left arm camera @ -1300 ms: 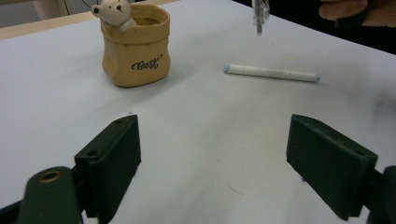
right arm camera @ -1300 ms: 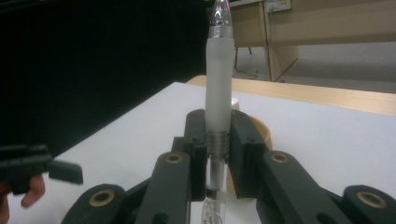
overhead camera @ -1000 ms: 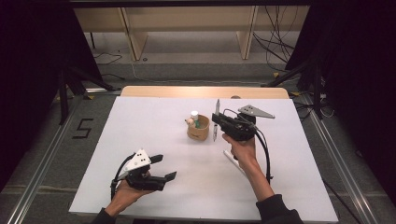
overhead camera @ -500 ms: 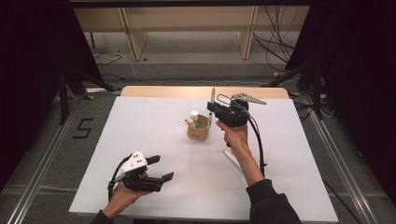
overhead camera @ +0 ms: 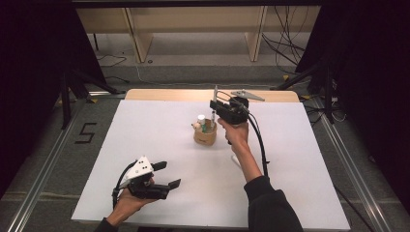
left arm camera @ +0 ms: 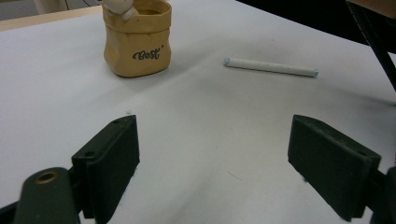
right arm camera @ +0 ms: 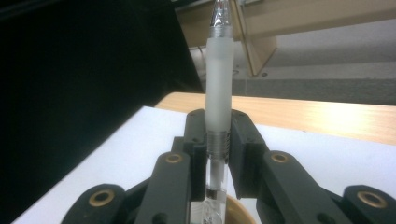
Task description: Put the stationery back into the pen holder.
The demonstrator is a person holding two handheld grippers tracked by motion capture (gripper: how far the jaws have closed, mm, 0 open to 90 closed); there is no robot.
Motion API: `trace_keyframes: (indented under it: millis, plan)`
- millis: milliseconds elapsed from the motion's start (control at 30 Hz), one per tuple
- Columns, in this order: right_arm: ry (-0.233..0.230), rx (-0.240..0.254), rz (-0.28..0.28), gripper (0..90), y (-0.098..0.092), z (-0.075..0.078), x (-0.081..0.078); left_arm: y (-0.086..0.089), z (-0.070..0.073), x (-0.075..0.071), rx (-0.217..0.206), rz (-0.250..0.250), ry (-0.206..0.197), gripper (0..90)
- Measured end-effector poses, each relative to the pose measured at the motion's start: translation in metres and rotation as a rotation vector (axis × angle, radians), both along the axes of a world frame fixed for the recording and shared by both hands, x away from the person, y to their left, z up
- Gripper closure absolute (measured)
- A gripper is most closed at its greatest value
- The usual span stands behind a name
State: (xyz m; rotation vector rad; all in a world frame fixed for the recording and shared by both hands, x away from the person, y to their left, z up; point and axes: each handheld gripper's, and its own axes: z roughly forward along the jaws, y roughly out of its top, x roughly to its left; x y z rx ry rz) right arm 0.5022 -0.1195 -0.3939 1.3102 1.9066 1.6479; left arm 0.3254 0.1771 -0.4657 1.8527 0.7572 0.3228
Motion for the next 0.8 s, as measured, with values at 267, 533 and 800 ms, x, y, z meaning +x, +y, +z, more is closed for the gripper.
trace_keyframes:
  millis: [267, 533, 800]
  plan:
    - [-0.008, -0.035, -0.017, 79.3, 0.010, -0.007, 0.009, 0.000, 0.000, 0.000, -0.002, 0.000, -0.002, 16.3]
    - [-0.002, -0.052, -0.028, 79.2, 0.013, -0.015, 0.014, -0.001, 0.000, 0.000, 0.001, -0.003, 0.002, 16.3]
    - [0.003, -0.060, -0.025, 79.1, 0.017, -0.021, 0.017, -0.001, -0.001, 0.000, 0.011, -0.009, 0.003, 16.3]
